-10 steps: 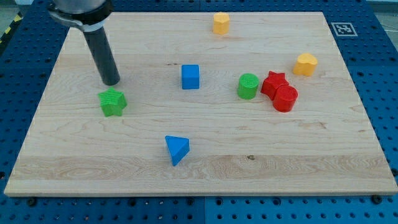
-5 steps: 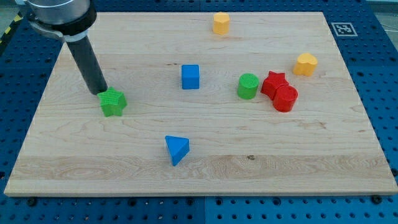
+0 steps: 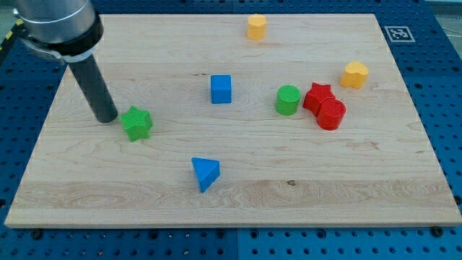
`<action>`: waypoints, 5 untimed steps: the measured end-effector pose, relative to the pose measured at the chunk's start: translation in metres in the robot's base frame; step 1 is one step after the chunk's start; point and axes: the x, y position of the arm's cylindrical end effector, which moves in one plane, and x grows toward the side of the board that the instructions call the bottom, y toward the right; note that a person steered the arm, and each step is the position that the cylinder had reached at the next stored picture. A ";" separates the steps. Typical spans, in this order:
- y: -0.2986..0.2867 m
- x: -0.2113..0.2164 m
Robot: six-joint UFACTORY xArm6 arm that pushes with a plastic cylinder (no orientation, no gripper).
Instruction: Move the green star to the diagonally bottom left of the green circle
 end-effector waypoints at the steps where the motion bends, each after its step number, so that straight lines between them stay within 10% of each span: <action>1: 0.003 0.022; 5: 0.025 0.001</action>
